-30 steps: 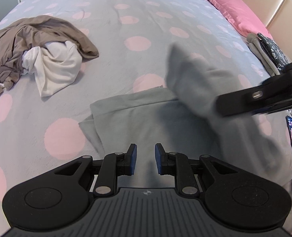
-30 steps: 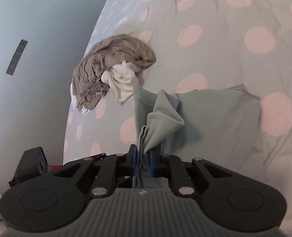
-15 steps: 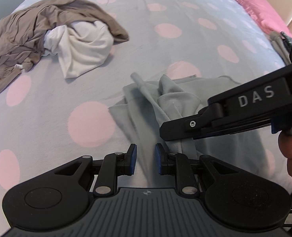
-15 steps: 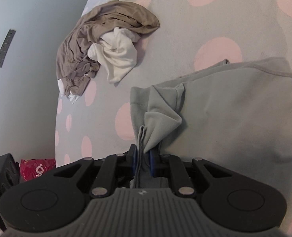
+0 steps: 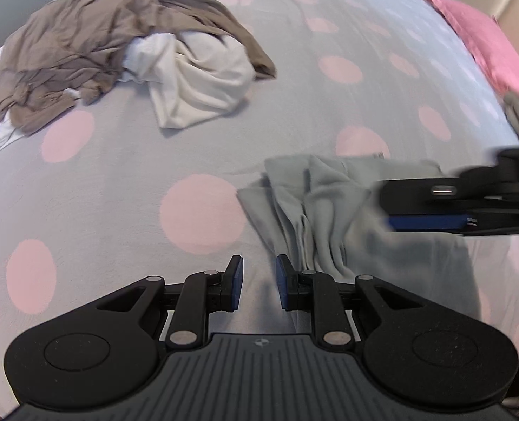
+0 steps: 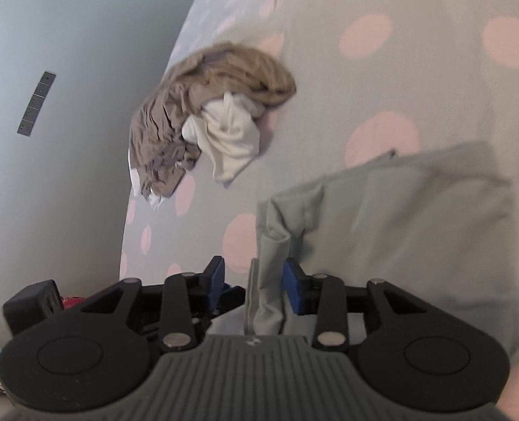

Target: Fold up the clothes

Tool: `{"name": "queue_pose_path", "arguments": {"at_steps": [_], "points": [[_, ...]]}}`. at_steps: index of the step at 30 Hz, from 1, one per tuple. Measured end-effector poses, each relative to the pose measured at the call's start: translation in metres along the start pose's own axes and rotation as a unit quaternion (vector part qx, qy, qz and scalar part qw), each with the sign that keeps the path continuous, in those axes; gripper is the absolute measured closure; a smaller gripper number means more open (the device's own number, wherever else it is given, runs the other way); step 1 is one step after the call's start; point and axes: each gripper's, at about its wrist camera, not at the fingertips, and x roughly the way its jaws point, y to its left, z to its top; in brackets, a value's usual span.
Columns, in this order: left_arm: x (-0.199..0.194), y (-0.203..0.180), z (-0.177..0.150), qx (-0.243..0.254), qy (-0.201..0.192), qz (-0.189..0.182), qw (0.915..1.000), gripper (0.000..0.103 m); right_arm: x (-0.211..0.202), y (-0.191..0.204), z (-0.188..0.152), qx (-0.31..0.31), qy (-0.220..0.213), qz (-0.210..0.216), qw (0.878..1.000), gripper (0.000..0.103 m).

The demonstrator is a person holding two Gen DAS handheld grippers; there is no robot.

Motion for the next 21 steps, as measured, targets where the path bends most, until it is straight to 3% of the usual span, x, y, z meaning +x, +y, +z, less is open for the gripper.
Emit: {"name": "queue_pose_path", "arguments": {"at_steps": [4,5,8,14,18,21], "points": [[-0.01,-0.001,0.003,-0.015,-0.039,-0.024,0.9988,0.057,-0.039,-0.02,0.005,-0.021,-0.035,-0.038,0.998,0.06],[-0.011,-0.004,0.004,-0.012,-0.045,-0.034,0.9983,0.055,-0.046,-0.027,0.006,-0.022,-0.043,-0.051,0.998,0.06],[-0.007,-0.021,0.004,0.016,-0.045,-0.048,0.9977,0.052,-0.066,-0.055,0.006,-0.006,-0.064,-0.085,0.994,0.059],[0.017,-0.05,0.001,0.07,-0.033,0.01,0.9969,0.051,-0.073,-0.095,-0.002,0.016,-0.07,-0.119,0.99,0.058],[0.033,-0.037,0.007,0.048,-0.028,0.041,0.9976,0.053,-0.059,-0.107,-0.005,0.024,-0.052,-0.11,0.992,0.056],[0.04,-0.02,0.011,0.007,-0.018,0.034,0.9992,0.052,-0.049,-0.106,0.001,0.011,-0.048,-0.101,0.994,0.049]]}}
